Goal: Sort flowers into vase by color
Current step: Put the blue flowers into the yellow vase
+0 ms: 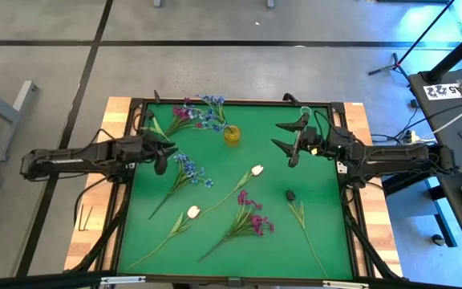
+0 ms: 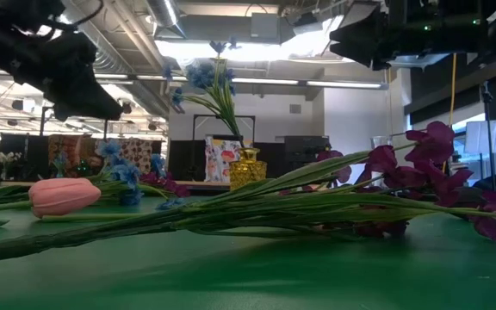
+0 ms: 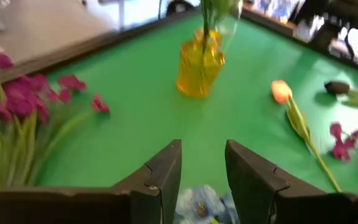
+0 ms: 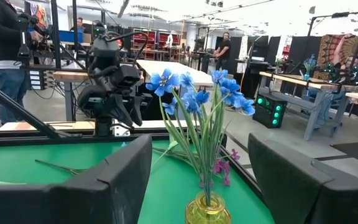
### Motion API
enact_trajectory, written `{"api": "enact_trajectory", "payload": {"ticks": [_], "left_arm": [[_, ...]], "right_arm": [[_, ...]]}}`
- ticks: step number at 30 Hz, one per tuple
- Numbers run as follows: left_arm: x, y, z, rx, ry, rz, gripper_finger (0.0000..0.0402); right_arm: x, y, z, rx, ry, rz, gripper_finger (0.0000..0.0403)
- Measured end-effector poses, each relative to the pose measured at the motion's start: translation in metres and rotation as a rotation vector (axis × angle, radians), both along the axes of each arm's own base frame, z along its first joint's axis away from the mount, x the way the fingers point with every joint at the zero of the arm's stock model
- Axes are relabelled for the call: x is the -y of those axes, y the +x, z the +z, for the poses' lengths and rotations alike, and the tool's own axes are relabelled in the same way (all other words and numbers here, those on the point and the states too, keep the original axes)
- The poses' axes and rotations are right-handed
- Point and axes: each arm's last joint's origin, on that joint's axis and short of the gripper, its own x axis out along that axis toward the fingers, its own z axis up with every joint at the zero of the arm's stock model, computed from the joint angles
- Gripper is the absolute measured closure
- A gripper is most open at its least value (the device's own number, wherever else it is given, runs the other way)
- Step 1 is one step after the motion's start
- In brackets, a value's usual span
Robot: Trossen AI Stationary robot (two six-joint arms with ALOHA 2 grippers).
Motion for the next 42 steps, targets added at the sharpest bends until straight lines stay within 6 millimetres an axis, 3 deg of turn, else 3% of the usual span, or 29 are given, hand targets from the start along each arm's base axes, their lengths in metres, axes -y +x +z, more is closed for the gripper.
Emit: {"api": "enact_trajectory", "payload": {"ticks": [16,20,27,30,35,42], "left_arm": [[0.002,0.026,-0.013,-0.155,-0.291,-0.037,0.0282],[0.001,0.038,0.002,-0.167,-0.299,-0.081,0.0282],[-0.002,0.056,0.047,-0.273,-0.24,-0.109,0.0282],[-0.003,0.059,0.055,-0.353,-0.251,-0.089,0.0282],[0.0,0.061,0.045,-0.523,-0.276,-0.104,0.0282],[0.012,0.07,0.025,-0.664,-0.437,-0.205,0.0282]], "right_arm": [[0.0,0.0,-0.001,-0.008,0.001,0.0,0.0139],[0.0,0.0,-0.003,-0.028,0.005,0.0,0.0139],[0.0,0.0,-0.003,-0.028,0.005,0.0,0.0139],[0.0,0.0,-0.004,-0.037,0.007,0.0,0.0139],[0.0,0.0,-0.006,-0.057,0.011,0.0,0.0139],[0.0,0.0,-0.006,-0.062,0.011,0.0,0.0139]]}}
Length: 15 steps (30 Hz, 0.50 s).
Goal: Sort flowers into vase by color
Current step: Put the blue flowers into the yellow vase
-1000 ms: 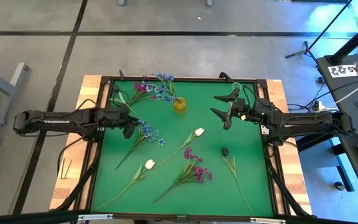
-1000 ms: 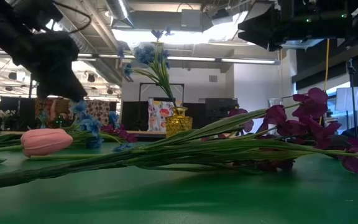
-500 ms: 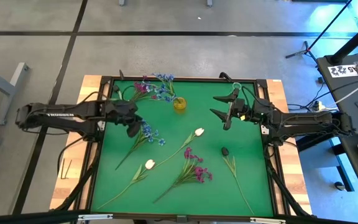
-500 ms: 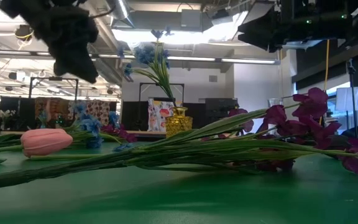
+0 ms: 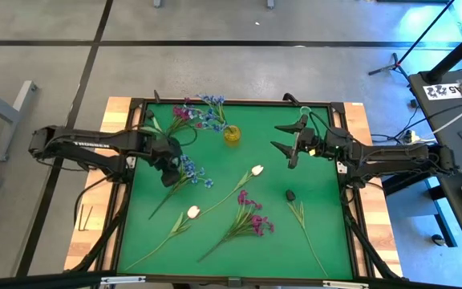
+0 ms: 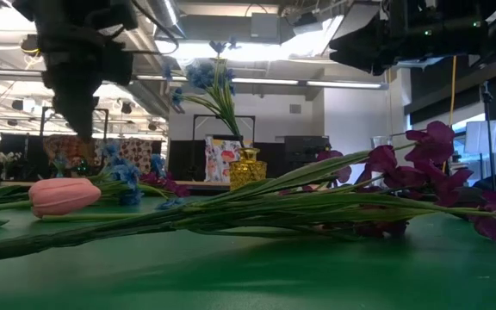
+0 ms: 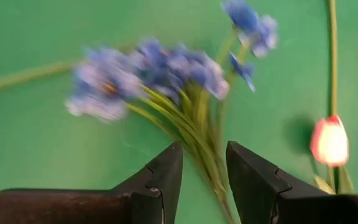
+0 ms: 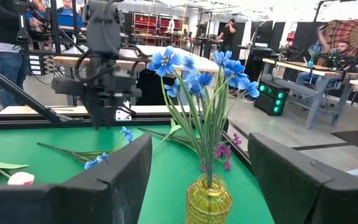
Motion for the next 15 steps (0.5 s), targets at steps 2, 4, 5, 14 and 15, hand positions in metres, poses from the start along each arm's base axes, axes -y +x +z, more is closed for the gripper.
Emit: {"api": "enact_trajectory", "payload": {"ticks": [2,4,5,14,15], "left_arm": [[0.005,0.003,-0.004,-0.021,-0.039,-0.026,0.028],[0.01,0.005,-0.007,-0.042,-0.045,-0.041,0.0271],[0.011,0.006,-0.009,-0.054,-0.044,-0.041,0.0264],[0.019,0.016,-0.026,-0.154,-0.026,0.042,0.0181],[0.02,0.018,-0.028,-0.168,-0.031,0.058,0.0175]], "right_arm": [[0.0,0.0,0.0,-0.003,0.001,0.0,0.0139],[0.0,0.0,-0.001,-0.009,0.002,0.0,0.0139],[0.0,0.0,-0.001,-0.01,0.003,0.0,0.0139],[0.0,0.0,-0.001,-0.012,0.005,0.0,0.0139],[0.0,0.0,-0.002,-0.015,0.006,0.0,0.0139]]}}
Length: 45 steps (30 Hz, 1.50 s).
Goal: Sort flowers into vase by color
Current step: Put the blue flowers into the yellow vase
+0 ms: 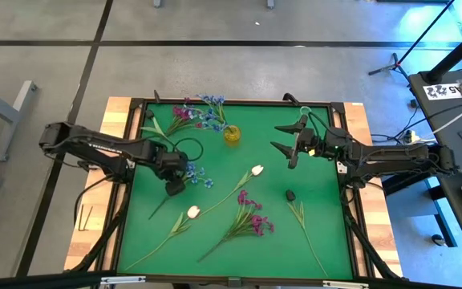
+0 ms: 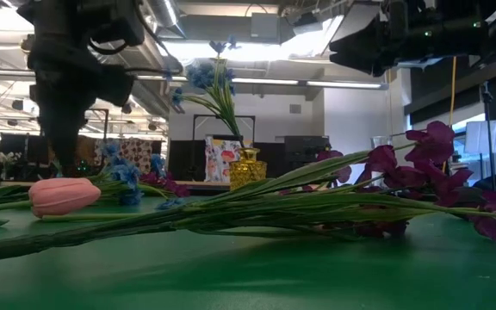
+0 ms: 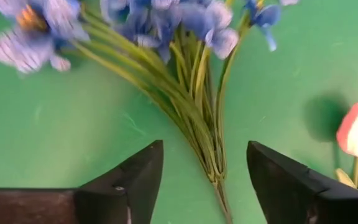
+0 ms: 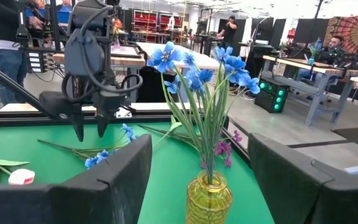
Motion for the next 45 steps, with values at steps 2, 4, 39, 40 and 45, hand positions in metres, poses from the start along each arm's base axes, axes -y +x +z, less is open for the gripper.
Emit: {"api": "enact_trajectory", "payload": {"ticks": [2,4,39,40,45], "left_arm": [[0.001,0.002,-0.005,-0.029,-0.004,0.038,0.0166],[0.003,0.004,-0.01,-0.056,-0.008,0.071,0.0162],[0.006,0.024,-0.045,-0.144,0.088,0.084,0.018],[0.006,0.023,-0.045,-0.145,0.088,0.084,0.0187],[0.006,0.023,-0.045,-0.145,0.088,0.083,0.0229]], "right_arm": [[0.0,0.0,0.0,-0.003,0.001,0.0,0.0139],[0.0,0.0,-0.001,-0.006,0.001,0.0,0.0139],[0.0,0.0,-0.002,-0.018,0.012,0.0,0.0139],[0.0,0.0,-0.002,-0.018,0.012,0.0,0.0139],[0.0,0.0,-0.002,-0.017,0.012,0.0,0.0139]]}}
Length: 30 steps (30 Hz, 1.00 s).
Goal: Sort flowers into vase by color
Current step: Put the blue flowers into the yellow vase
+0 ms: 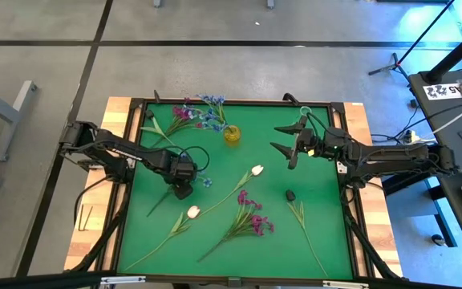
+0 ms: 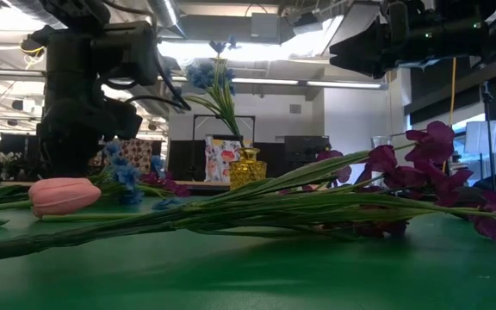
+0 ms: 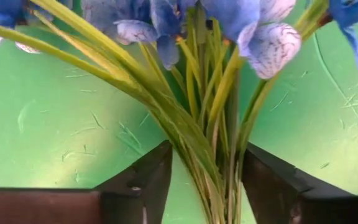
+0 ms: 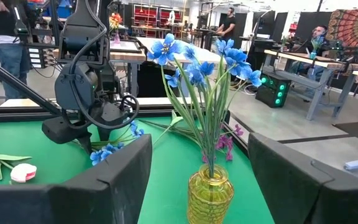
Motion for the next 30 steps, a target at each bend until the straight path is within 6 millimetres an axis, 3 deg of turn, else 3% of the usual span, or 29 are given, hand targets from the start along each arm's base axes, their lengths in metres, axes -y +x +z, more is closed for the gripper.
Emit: {"api": "enact_trajectory", "payload": {"ticks": [14,30], "left_arm": [[0.0,-0.003,0.004,-0.003,-0.001,-0.002,0.0389],[0.0,-0.004,0.055,0.19,0.017,-0.003,0.0389]], "right_arm": [[0.0,0.0,0.003,0.025,-0.013,-0.003,0.0139],[0.001,0.0,0.003,0.02,-0.023,-0.02,0.0139]]}}
